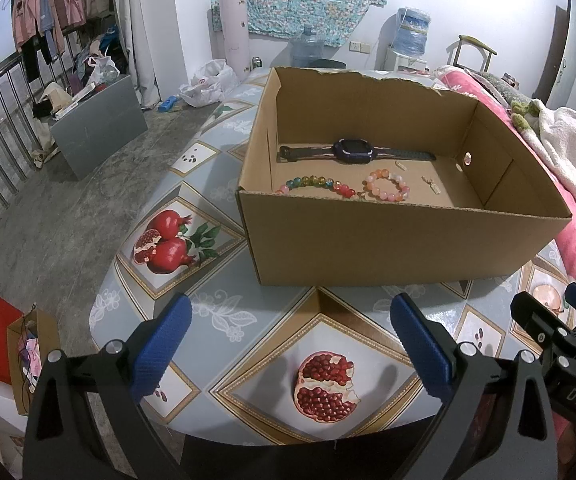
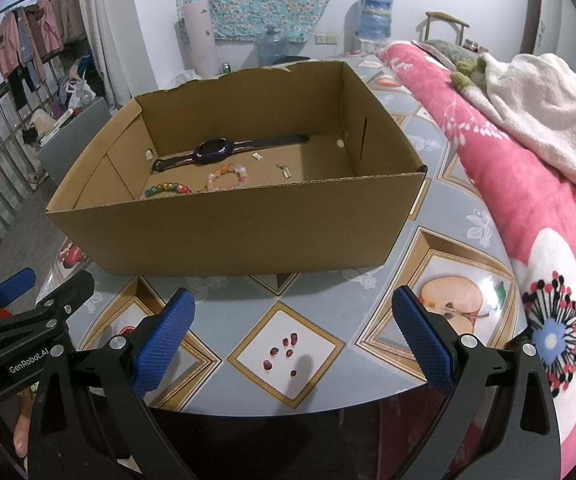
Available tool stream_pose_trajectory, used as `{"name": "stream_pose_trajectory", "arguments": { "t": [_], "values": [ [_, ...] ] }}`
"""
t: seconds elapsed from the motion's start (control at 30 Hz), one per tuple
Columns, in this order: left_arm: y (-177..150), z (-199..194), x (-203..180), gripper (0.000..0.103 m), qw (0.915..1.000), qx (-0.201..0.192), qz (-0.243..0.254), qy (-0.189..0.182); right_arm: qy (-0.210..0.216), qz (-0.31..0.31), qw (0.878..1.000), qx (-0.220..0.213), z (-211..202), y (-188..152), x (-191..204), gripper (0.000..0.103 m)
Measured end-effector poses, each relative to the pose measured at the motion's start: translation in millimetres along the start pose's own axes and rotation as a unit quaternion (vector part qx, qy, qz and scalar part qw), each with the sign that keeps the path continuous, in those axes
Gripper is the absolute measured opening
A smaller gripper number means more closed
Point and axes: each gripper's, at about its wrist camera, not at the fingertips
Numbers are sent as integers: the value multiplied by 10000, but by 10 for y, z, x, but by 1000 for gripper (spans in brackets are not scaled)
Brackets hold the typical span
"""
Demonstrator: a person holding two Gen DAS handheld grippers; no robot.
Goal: Organize jewelry
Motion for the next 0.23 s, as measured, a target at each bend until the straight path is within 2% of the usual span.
{"name": "stream_pose_trajectory", "arguments": {
  "t": [0.23],
  "values": [
    [-2, -2, 1, 97, 10000, 4, -11, -4, 9, 1, 10000, 5, 1, 4, 0, 95]
  ]
}}
Point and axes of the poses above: each gripper's, at about its wrist camera, not at the fingertips, and z roughly the way its jaws point, x to its left, y to its top, and after that the axes turned 13 degrees about z, right-handed
